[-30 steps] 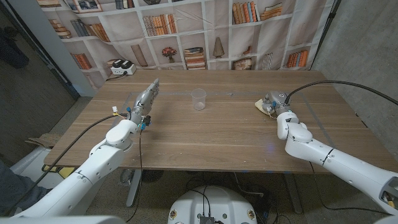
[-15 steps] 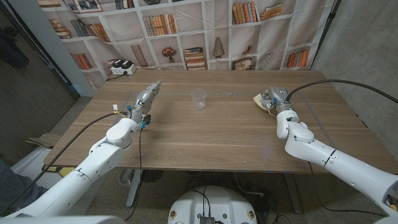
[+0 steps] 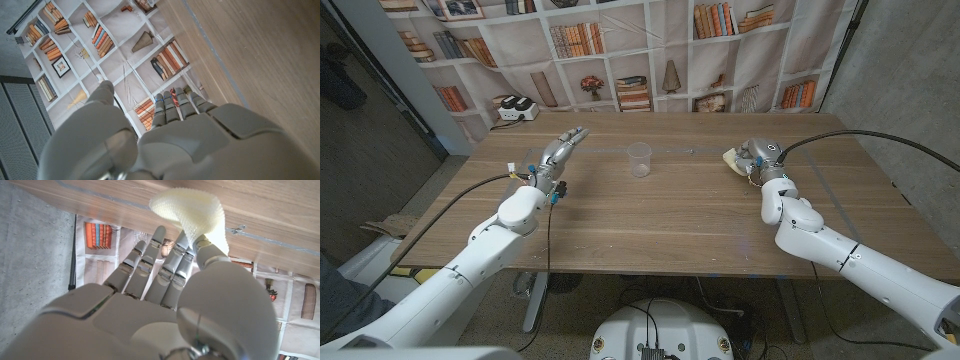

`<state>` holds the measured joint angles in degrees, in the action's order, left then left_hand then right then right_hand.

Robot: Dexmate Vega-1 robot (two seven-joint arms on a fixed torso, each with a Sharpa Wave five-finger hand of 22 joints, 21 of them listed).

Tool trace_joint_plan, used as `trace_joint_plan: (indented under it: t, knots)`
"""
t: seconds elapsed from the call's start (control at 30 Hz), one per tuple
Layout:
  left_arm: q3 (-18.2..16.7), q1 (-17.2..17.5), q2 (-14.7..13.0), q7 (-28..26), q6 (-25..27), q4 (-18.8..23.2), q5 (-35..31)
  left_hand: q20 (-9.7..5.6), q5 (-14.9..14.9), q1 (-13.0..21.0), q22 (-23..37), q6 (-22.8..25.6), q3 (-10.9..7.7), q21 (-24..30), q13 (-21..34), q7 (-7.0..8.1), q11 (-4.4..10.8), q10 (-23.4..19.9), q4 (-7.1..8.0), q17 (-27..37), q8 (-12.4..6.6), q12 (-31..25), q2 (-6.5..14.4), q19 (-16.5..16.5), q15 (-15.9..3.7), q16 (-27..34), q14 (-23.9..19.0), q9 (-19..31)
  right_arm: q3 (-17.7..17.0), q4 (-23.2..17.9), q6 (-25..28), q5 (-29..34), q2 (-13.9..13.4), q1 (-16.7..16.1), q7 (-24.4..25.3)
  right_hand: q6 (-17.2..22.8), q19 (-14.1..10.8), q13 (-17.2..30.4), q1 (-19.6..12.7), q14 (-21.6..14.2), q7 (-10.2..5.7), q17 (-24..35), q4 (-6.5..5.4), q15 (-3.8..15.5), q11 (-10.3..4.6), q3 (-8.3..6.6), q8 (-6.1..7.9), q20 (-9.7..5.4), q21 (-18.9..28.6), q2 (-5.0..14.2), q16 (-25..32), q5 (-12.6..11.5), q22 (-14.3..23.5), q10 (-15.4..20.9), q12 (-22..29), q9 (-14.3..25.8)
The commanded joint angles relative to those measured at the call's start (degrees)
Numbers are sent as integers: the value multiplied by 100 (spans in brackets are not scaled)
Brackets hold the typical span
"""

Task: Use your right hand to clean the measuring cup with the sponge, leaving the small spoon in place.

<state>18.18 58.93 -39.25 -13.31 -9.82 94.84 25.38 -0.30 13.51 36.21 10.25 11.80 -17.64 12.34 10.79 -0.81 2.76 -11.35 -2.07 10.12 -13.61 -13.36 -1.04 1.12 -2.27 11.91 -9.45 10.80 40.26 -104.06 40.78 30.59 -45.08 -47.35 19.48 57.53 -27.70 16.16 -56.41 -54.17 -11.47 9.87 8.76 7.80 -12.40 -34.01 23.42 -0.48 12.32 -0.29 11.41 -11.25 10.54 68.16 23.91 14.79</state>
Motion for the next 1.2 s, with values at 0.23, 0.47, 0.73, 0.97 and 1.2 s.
trace_joint_plan:
  t: [0.23,0.47,0.73,0.97,1.2]
  knots:
    - [235,-171,56,-862,285,84,-1328,26,-6,116,16,83,0,-7,23,32,38,-85,-85,2,-3,-7,-80,-16,-3,-11,-25,19,-77,-275,9,-29,34,-151,115,137,4,64,-3,-42,-107,18,-27,395,9,-64,30,41,9,55,-23,-31,17,-48,34,28]
    - [440,-299,-57,-1065,833,276,-1926,71,3,175,18,1,28,-59,28,38,42,22,-135,6,56,63,-147,97,23,-86,109,22,-139,-367,12,-64,19,-212,149,134,-4,90,-12,-49,-106,21,-22,402,9,-73,35,61,10,57,-29,-30,18,-48,39,26]
    - [668,-376,-129,-1218,1239,435,-2509,95,15,214,18,-29,57,-85,31,46,63,56,-172,8,83,92,-210,163,3,-121,192,24,-139,-443,54,-39,15,-227,140,126,-16,128,-20,-59,-106,20,-16,404,9,-88,39,83,12,56,-38,-28,18,-50,45,20]
    - [813,-441,-204,-1035,1341,450,-2688,87,27,240,17,-63,85,-111,32,44,86,103,-200,9,107,119,-265,235,4,-149,280,25,-128,-477,31,-10,17,-216,136,129,-18,149,-16,-68,-105,22,-19,398,10,-93,46,92,10,57,-40,-27,18,-48,50,17]
    - [1010,-565,-264,-849,1427,398,-2923,95,34,253,17,-48,105,-121,34,48,97,119,-215,10,107,129,-300,273,-4,-149,298,26,-93,-483,7,37,43,-170,108,157,-18,170,-17,-68,-110,22,-17,393,12,-100,67,106,8,54,-46,-25,18,-54,52,24]
